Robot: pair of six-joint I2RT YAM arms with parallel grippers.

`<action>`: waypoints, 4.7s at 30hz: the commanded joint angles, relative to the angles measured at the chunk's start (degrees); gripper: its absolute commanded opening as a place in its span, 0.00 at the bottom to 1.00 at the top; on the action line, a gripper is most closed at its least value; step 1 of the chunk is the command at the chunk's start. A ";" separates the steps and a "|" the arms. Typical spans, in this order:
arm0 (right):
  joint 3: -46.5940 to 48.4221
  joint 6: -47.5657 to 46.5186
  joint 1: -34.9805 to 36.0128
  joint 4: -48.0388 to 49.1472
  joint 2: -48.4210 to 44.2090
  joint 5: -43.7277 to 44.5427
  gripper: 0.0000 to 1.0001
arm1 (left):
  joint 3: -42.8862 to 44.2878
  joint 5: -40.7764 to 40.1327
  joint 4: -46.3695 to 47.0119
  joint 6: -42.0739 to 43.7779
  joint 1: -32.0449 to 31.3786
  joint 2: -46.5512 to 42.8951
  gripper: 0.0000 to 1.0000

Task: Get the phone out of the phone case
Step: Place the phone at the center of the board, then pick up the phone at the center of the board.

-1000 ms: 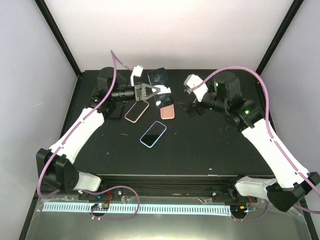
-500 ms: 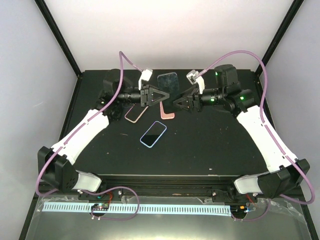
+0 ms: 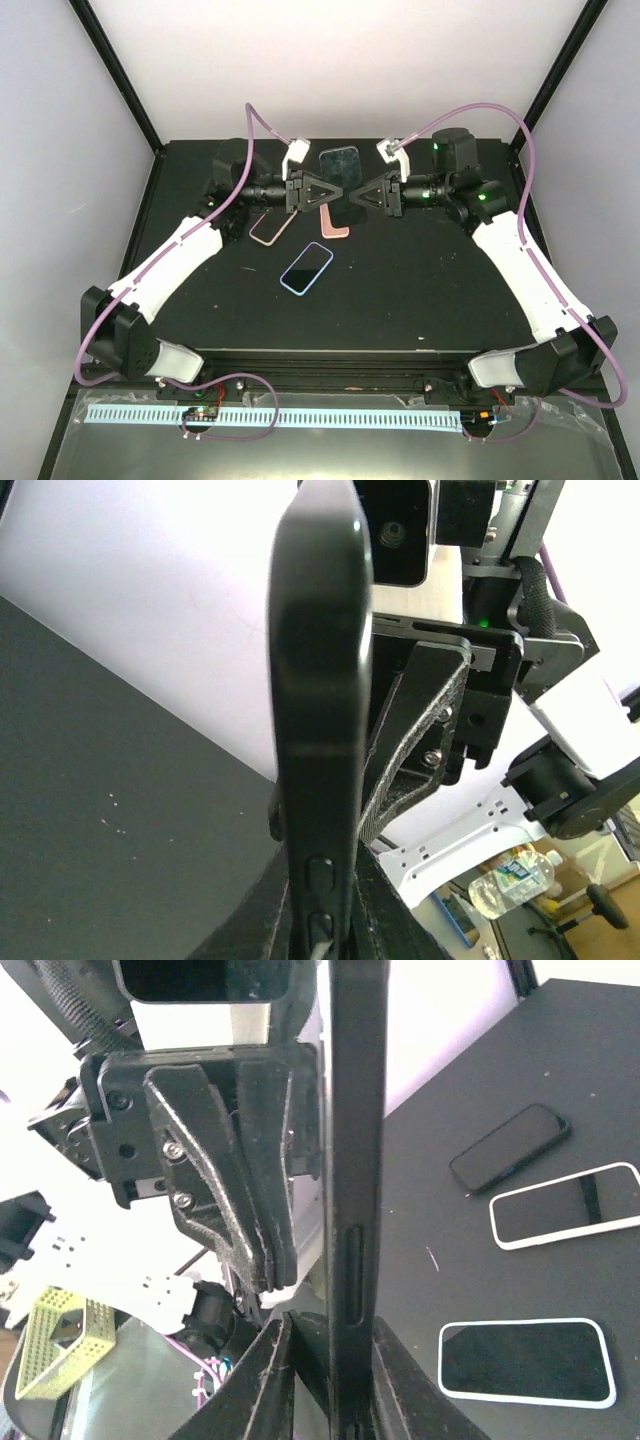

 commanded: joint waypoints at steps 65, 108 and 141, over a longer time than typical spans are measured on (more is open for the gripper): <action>14.70 5.06 -14.17 -0.81 53.88 -2.42 0.06 | -1.46 -8.21 -1.21 -2.08 6.77 0.71 0.99; 16.71 -2.35 -13.45 -9.93 42.62 12.98 0.99 | -0.14 -37.55 -33.54 27.70 12.96 -6.18 0.99; 9.96 -17.54 -17.27 -15.31 7.22 20.71 1.00 | 12.31 -56.78 -49.10 41.99 13.14 29.03 0.99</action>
